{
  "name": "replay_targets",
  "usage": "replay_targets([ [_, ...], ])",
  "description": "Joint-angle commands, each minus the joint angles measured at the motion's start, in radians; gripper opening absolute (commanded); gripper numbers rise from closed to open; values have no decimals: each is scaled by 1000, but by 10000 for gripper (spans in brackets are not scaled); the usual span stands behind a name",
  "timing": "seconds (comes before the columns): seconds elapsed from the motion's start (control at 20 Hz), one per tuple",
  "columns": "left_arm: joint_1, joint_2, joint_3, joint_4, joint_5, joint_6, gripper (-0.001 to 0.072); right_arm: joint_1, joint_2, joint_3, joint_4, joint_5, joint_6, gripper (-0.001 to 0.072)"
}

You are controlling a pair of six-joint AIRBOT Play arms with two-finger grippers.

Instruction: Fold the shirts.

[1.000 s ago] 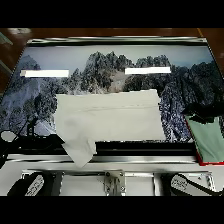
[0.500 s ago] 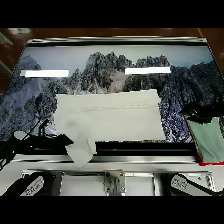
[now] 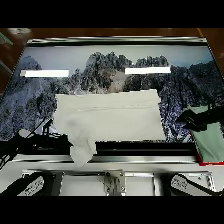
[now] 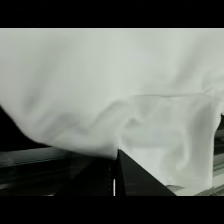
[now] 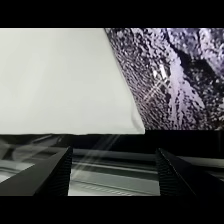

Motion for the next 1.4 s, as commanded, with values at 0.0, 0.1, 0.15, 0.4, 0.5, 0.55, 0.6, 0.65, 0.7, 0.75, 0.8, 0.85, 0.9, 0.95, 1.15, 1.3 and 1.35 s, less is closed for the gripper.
replay_targets([
  [0.0, -2, 46, 18, -31, -64, 21, 46, -1, -1, -148, -18, -40, -43, 639],
  [0.1, -2, 95, 25, -31, -79, 21, 46, 0, -6, -224, 26, -132, -53, 639],
  [0.15, -2, 117, 24, -31, -82, 21, 46, 0, -6, -256, 55, -177, -59, 639],
  [0.4, -2, 174, 24, -69, -82, 18, 46, 0, -6, -333, 91, -275, -59, 639],
  [0.5, -2, 174, 24, -90, -80, 21, 46, 0, -6, -365, 108, -292, -61, 639],
  [0.55, -2, 174, 24, -90, -79, 21, 46, 0, -6, -378, 118, -304, -68, 639],
  [0.6, -2, 174, 24, -90, -78, 21, 46, 0, -6, -385, 132, -319, -71, 638],
  [0.65, -2, 174, 24, -90, -78, 21, 46, 0, -6, -385, 146, -328, -71, 638],
  [0.7, -2, 174, 24, -90, -77, 22, 46, 0, -6, -385, 171, -335, -79, 638],
  [0.75, -2, 174, 24, -90, -76, 22, 46, 0, -6, -385, 184, -342, -78, 638],
  [0.8, -2, 174, 24, -90, -73, 22, 46, 0, -9, -385, 189, -341, -79, 637],
  [0.85, -2, 174, 24, -90, -71, 22, 47, 0, -12, -385, 185, -341, -81, 549],
  [0.9, -2, 174, 24, -90, -70, 22, 47, 0, -13, -385, 187, -342, -84, 411],
  [0.95, -2, 174, 24, -90, -70, 22, 46, 0, -13, -384, 198, -340, -87, 347],
  [1.15, -2, 174, 25, -90, -59, 25, 46, 0, -13, -385, 270, -260, -159, 313],
  [1.3, -2, 174, 24, -90, -55, 25, 46, 0, -13, -385, 265, -227, -159, 413],
  [1.35, -2, 174, 24, -90, -55, 25, 46, 0, -13, -385, 264, -227, -159, 412],
])
